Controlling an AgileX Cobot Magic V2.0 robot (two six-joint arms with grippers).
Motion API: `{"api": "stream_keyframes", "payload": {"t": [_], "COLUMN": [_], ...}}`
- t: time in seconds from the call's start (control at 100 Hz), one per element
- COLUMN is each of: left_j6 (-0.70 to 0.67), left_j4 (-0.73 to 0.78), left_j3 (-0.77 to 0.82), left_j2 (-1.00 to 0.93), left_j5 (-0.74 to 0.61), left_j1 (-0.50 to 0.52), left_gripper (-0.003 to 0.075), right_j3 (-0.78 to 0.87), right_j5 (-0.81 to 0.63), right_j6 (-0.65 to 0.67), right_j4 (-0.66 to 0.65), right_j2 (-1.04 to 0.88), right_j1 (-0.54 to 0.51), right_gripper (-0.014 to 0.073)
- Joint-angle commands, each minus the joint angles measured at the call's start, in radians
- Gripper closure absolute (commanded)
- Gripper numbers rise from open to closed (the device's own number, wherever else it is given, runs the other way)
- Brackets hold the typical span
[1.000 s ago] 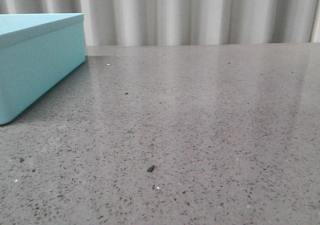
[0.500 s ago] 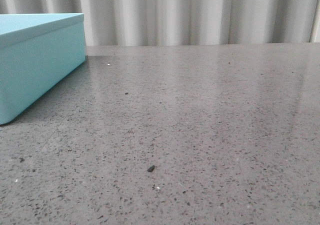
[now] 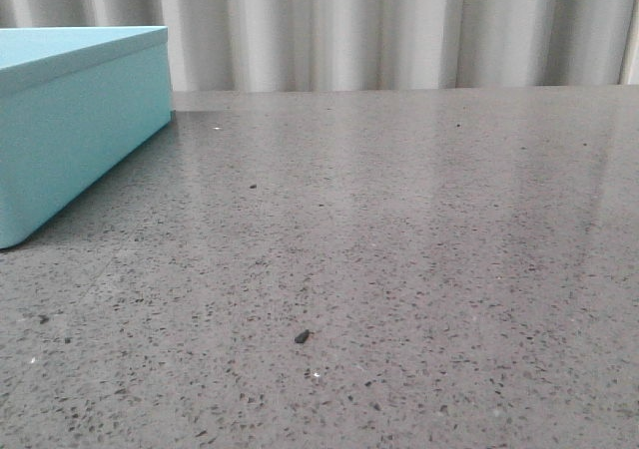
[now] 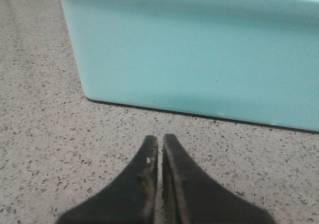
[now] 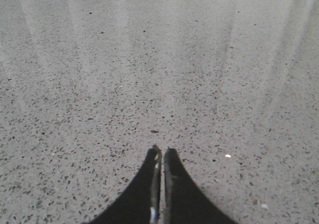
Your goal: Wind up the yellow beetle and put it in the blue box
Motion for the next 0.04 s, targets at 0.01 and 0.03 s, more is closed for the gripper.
{"api": "stream_keyframes", "payload": {"t": [0.01, 0.03], "left_j6": [-0.009, -0.009], "left_j4": [-0.009, -0.009], "left_j3": [0.027, 0.027], "left_j2": [-0.033, -0.033], "left_j5": [-0.041, -0.041], "left_j1": [0.002, 0.002], "left_gripper": [0.0741, 0.0741], "right_j3": [0.022, 0.022], "right_j5": [-0.024, -0.024], "right_j6": [-0.009, -0.009], "right_j4": [0.002, 0.002], "right_j2": [-0.019, -0.019], "right_j1": [-0.005, -0.005], "right_gripper": [0.0656, 0.0656]}}
